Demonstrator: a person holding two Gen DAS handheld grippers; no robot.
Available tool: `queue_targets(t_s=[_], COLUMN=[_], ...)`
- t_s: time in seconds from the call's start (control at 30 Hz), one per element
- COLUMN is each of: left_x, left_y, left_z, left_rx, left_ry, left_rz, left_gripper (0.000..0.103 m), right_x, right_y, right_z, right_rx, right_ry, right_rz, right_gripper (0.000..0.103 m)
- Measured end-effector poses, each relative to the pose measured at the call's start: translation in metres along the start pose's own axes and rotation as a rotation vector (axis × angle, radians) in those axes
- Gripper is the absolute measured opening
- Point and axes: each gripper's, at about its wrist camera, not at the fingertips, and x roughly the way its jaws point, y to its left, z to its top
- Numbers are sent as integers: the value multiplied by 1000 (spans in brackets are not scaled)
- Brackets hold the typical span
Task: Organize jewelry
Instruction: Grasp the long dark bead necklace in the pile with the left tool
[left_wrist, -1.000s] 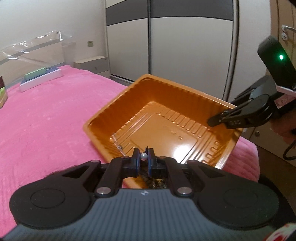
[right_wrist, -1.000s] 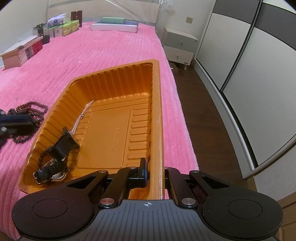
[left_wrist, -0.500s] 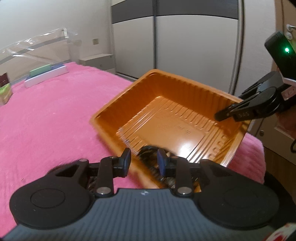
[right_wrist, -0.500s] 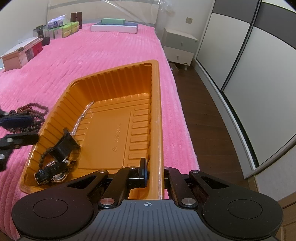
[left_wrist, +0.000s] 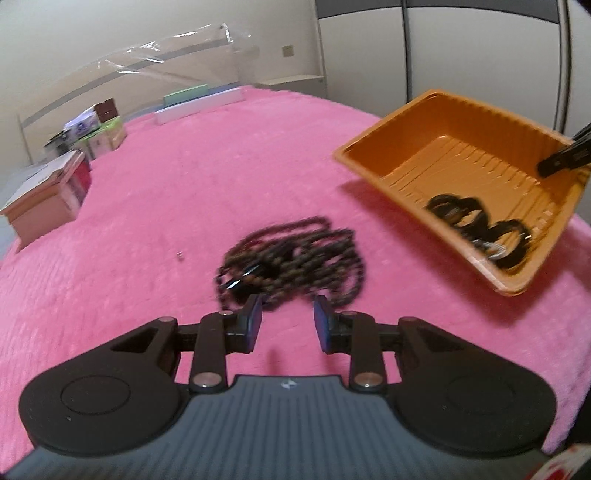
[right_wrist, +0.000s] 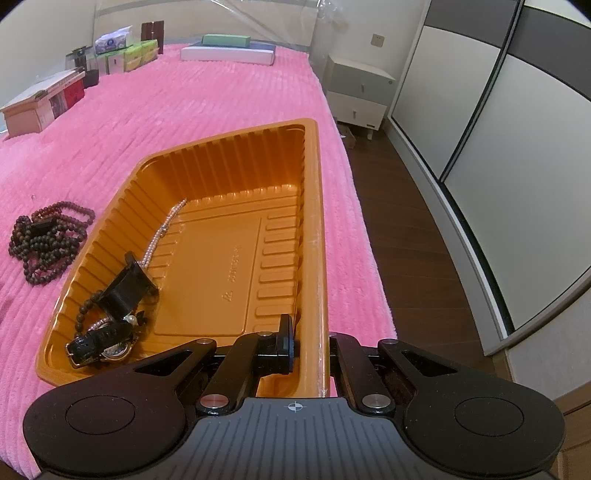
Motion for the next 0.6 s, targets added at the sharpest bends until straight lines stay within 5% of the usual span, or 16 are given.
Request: queue_targets(t_s=[0.23, 0.6], left_x=[16, 50], left_y=[4, 0], left_z=[7, 17], left_rx=[-31, -171], left_ry=[11, 67], left_rz=[-42, -89], left_gripper=[17, 17], right_x=[1, 3], right_y=[1, 0], right_z=[0, 0], right_rx=[-3, -5], right_ry=[2, 2], right_rz=[-3, -7], right_gripper=[4, 4])
